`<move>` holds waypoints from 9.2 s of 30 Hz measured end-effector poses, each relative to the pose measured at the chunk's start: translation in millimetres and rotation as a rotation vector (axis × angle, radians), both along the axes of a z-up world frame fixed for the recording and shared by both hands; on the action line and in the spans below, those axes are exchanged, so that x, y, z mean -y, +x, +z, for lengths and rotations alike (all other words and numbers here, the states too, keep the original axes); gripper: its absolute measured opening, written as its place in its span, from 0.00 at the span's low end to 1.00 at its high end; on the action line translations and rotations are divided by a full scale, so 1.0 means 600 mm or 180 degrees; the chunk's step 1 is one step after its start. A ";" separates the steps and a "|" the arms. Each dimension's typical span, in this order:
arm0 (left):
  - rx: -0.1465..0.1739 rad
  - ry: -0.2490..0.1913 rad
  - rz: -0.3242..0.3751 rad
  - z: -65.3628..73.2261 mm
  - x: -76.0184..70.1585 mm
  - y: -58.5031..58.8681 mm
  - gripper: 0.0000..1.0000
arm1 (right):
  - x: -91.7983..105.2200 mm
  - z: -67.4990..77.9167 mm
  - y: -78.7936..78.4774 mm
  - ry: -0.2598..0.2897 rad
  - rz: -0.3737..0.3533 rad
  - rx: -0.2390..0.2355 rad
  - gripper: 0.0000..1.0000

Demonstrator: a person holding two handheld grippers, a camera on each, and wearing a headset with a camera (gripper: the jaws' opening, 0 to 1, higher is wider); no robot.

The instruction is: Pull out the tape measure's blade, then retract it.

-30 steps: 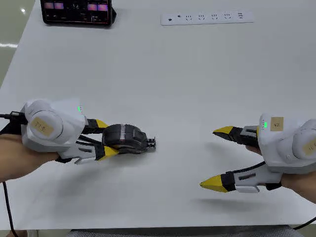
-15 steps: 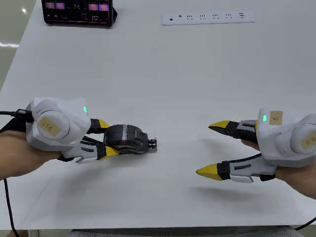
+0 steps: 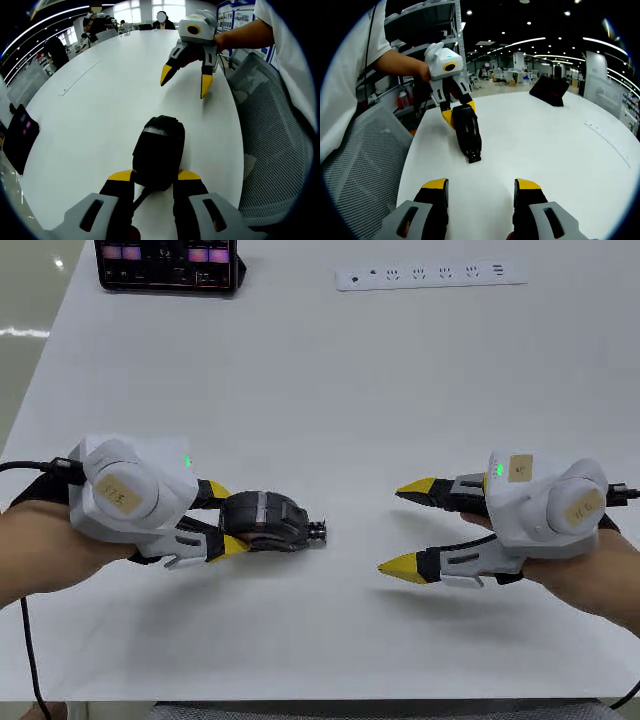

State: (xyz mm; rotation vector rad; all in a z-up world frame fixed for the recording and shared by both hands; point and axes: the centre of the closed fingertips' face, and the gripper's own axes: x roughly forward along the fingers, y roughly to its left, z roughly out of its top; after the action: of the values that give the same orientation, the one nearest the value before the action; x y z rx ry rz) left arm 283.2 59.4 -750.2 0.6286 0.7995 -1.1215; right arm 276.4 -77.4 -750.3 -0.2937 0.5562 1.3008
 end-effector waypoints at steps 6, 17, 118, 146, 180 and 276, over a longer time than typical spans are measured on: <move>-0.0001 0.0010 0.0009 0.000 0.000 0.000 0.24 | -0.017 -0.012 0.007 0.0043 0.0055 -0.0011 0.47; -0.0010 0.0005 0.0022 0.000 0.001 0.000 0.24 | -0.052 -0.027 0.009 0.0065 0.0219 0.0039 0.39; -0.0024 0.0027 -0.0034 -0.001 -0.001 0.001 0.24 | -0.075 -0.040 -0.006 0.0000 0.0666 0.0210 0.11; -0.0009 0.0016 -0.0044 0.000 0.003 0.000 0.24 | -0.018 -0.040 -0.006 -0.0083 0.0603 0.0142 0.10; -0.0003 0.0018 -0.0041 0.001 0.005 -0.002 0.24 | 0.043 -0.037 -0.008 -0.0271 0.0608 0.0148 0.10; 0.0020 0.0028 0.0033 0.001 0.006 -0.002 0.24 | 0.194 -0.048 0.000 -0.0816 0.0658 0.0190 0.09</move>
State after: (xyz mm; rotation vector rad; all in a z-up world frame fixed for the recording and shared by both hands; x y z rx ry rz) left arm 281.8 55.6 -749.8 0.6344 0.8017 -1.1066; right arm 276.2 -193.8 -779.1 -0.6135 0.6556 1.4153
